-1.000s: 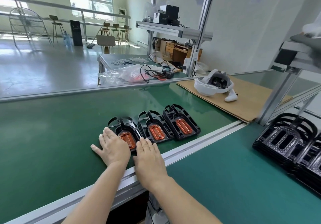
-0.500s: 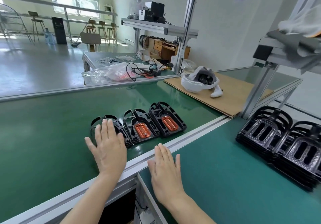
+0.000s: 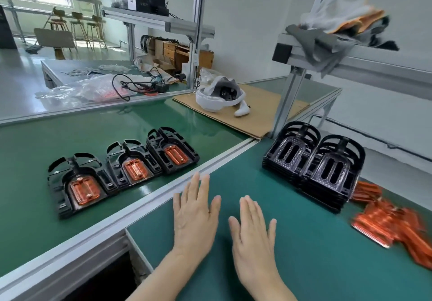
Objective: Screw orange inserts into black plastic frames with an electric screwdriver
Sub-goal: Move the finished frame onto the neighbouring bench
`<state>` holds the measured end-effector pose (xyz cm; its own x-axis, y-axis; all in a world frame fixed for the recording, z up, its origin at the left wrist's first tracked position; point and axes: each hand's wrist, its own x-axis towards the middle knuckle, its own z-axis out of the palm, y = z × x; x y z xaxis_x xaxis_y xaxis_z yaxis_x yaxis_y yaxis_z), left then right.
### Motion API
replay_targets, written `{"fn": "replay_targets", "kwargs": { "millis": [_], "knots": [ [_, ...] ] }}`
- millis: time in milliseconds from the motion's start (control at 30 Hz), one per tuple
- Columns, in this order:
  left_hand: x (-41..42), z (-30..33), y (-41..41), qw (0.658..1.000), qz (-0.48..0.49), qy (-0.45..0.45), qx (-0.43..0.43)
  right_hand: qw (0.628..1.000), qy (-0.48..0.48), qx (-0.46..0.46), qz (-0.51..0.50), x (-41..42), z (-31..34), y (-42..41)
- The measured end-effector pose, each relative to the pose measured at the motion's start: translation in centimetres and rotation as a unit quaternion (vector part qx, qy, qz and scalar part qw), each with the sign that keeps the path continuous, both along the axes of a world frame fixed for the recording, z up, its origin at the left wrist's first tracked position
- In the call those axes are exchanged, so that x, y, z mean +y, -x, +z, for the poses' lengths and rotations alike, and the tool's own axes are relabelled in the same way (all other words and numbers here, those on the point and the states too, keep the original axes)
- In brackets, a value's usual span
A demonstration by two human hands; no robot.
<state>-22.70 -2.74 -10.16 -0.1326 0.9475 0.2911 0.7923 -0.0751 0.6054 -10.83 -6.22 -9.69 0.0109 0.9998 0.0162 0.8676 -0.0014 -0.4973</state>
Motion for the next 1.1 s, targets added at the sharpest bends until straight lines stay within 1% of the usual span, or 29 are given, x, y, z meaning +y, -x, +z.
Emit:
{"fn": "replay_targets", "kwargs": {
  "millis": [133,233,467,600,733,833,967,1033,1100],
  "knots": [
    [-0.2,-0.5,-4.1,0.998,-0.056,0.037,0.022,0.999,-0.003,-0.003,-0.054,-1.2,-0.1,-3.7],
    [0.0,-0.3,-6.6,0.994,-0.095,0.038,0.045,0.995,-0.01,-0.008,-0.103,-1.8,0.1,-6.5],
    [2.1,1.4,-12.4,0.979,-0.175,-0.012,0.101,0.982,-0.037,-0.03,-0.181,-1.7,1.8,-11.7],
    [4.2,2.6,-15.6,0.97,-0.212,-0.043,0.109,0.974,-0.059,-0.056,-0.21,-0.6,2.9,-13.8],
    [5.8,3.2,-18.3,0.953,-0.247,-0.063,0.165,0.966,-0.071,-0.072,-0.239,1.4,4.0,-15.3],
    [6.4,3.1,-19.6,0.942,-0.262,-0.064,0.202,0.954,-0.087,-0.081,-0.275,2.9,4.5,-16.3],
    [6.8,2.8,-20.7,0.936,-0.27,-0.051,0.219,0.937,-0.092,-0.094,-0.324,4.6,4.6,-17.5],
    [6.8,2.6,-21.0,0.936,-0.271,-0.047,0.22,0.932,-0.094,-0.084,-0.34,5.4,4.6,-18.2],
    [6.8,2.4,-21.1,0.935,-0.273,-0.049,0.22,0.932,-0.097,-0.055,-0.344,6.0,4.6,-18.8]
  ]
}}
